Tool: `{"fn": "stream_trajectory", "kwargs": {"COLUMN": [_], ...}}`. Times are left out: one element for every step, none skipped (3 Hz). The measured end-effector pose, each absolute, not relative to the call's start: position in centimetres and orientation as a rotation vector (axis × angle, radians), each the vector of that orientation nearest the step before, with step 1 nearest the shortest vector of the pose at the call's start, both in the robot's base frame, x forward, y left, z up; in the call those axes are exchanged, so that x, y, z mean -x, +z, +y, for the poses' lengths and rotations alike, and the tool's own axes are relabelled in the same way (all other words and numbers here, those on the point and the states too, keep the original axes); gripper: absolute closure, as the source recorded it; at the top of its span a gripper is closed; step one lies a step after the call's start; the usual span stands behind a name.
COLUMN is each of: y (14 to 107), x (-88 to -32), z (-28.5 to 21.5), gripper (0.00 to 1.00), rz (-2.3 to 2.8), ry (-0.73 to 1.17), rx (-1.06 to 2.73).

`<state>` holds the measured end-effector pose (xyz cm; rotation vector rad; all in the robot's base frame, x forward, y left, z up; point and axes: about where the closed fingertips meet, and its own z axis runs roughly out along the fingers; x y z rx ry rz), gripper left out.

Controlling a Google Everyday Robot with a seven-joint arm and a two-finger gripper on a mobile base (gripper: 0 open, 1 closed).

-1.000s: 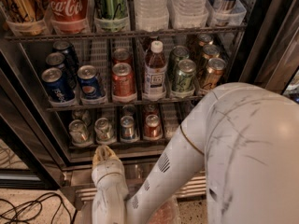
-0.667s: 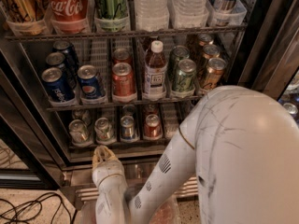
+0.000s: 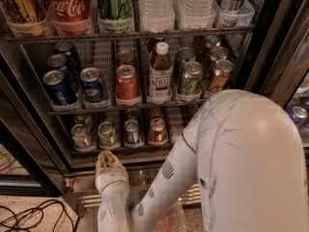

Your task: Pick 7up can from bottom shelf of fridge

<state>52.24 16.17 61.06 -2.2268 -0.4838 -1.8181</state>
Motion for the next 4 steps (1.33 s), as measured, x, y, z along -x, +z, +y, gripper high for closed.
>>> {"fn": "stream_trajectory", "kwargs": {"y": [60.7, 60.4, 60.1, 59.9], "x": [-52.6, -53.2, -54.0, -54.8], "z": [15.9, 15.7, 15.7, 15.7], "gripper": [0.81, 0.59, 0.35, 0.24], "rz": [-0.450, -0.436, -0.434, -0.452], "ry": [-1.847, -1.861, -1.875, -1.892], "rx": [2.222, 2.207, 2.185, 2.166]}}
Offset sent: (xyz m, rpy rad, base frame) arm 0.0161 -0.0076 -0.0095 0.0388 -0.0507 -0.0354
